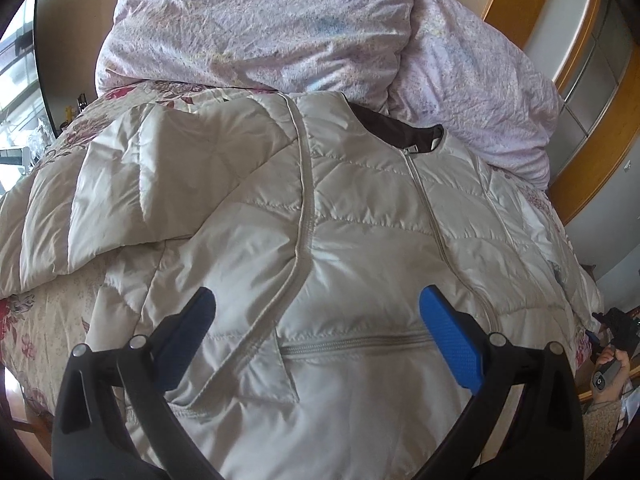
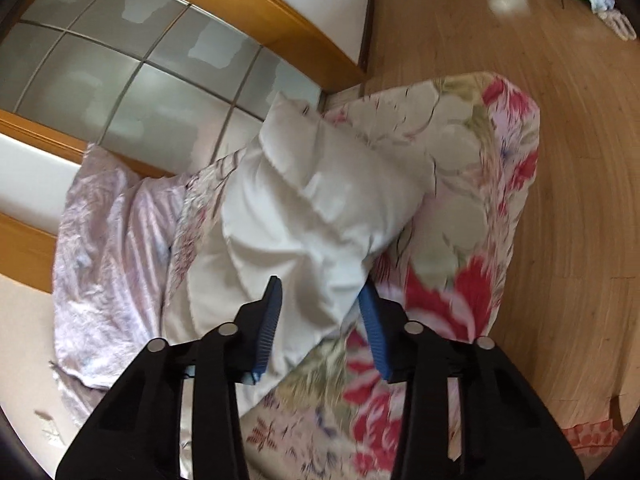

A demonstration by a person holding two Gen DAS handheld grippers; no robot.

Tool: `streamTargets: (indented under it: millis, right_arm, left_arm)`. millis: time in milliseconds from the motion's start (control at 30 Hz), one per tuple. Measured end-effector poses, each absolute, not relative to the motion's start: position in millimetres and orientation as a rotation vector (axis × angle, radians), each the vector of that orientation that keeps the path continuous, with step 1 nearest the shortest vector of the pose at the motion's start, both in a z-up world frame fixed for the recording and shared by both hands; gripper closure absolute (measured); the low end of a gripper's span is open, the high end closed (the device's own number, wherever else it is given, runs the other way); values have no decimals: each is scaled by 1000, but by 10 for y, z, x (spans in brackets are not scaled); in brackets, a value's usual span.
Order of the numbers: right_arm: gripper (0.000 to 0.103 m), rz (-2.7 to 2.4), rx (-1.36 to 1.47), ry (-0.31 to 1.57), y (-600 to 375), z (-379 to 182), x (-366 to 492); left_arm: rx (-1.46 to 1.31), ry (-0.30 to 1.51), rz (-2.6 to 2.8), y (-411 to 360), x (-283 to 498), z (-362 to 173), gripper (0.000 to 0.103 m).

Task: Fold large clothes

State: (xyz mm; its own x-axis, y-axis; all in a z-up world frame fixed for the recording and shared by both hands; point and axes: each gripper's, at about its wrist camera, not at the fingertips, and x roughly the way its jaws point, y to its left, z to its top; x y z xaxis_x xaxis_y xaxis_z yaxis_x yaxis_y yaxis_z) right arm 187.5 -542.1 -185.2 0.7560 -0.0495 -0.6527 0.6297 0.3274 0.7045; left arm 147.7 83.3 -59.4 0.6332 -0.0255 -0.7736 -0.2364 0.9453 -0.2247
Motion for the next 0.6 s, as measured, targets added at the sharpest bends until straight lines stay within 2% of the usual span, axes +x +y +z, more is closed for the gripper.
streamTargets:
  millis: [33,67,200,367,600]
  right_arm:
    - [75,-495,1149,597,-5427,-1846,1917]
    - [84,-510,1132,607,-5428,-1834,1964]
    - [94,-538,1016,620,-5384,-1688,2080]
    - [97,-500,778,565,-5081,-1118,2369]
    - [97,-236,470,486,-4083,-239,2797]
  left_arm:
    - [-322,878,127,846,1484,-597,2]
    - [-323,876,131,861,1492,-604,2]
    - [-320,856,141,919,1492,-622,2]
    - [-258,781,190,957,1445,-582,2]
    - [-285,756,191,1094,1412,-562,2]
